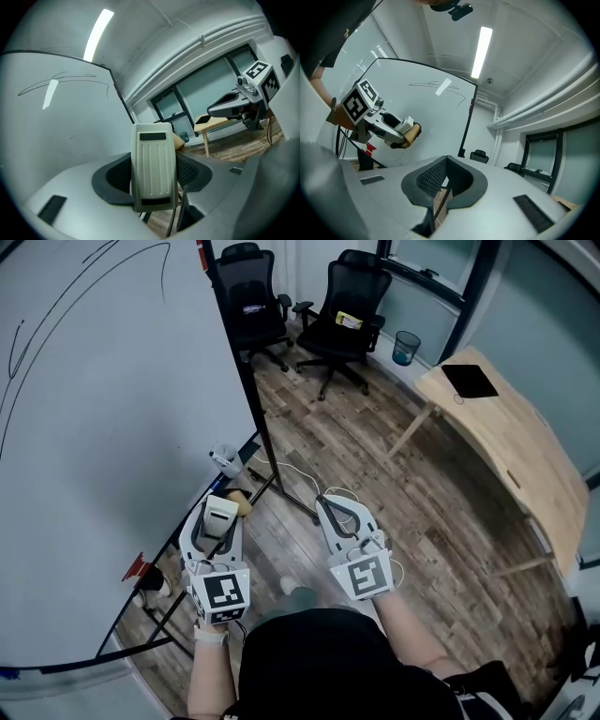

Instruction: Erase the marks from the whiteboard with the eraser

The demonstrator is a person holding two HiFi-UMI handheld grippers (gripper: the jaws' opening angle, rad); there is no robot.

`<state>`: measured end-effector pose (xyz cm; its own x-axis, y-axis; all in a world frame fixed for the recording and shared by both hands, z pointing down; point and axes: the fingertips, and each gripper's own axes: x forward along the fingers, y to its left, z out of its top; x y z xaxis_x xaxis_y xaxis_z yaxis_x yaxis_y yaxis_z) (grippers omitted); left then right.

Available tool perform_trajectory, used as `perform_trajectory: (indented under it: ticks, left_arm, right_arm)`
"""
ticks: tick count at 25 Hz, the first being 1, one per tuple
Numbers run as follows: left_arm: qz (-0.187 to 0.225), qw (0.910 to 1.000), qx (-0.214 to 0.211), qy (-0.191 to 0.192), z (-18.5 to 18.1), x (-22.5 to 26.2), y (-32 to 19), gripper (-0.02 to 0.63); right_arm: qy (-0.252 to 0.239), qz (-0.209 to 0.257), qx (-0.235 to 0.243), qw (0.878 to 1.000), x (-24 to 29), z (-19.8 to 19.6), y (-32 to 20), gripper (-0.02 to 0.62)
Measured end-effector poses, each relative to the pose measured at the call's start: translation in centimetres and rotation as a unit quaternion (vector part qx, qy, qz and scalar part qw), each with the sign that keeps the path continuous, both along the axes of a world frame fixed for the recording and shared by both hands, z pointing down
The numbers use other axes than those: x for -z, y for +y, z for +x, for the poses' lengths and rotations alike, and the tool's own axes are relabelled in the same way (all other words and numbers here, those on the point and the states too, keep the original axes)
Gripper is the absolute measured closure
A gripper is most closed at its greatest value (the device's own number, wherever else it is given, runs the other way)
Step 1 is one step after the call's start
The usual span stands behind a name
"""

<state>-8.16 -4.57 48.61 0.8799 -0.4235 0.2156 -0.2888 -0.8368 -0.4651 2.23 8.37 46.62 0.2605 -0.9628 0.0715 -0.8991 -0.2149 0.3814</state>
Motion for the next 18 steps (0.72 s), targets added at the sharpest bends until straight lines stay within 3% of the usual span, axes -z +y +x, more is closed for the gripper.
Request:
perform_trajectory:
  ticks: [6, 10, 15, 18]
  left_arm:
    - [0.009, 0.9991, 0.041, 0.010, 2.2, 0.3, -7.4, 0.339]
    - [0.017, 0.9955, 0.090, 0.025, 1.1, 1.2, -11.2, 0.339]
    - [0.026, 0.9852, 0.165, 0.036, -1.8, 2.7, -15.0, 0.339]
    - [0.040, 0.9735, 0.220, 0.045, -3.7, 4.4, -16.7, 0.339]
  right_arm:
    - [0.011, 0.005, 0.023, 1.000, 1.0, 3.2, -7.5, 0.568]
    - [0.019, 0.010, 0.075, 0.997, 2.0, 2.7, -13.2, 0.568]
    - [0.033, 0.031, 0.164, 0.985, 4.3, 0.3, -20.0, 0.568]
    - [0.039, 0.038, 0.216, 0.975, 5.3, -1.5, -23.7, 0.568]
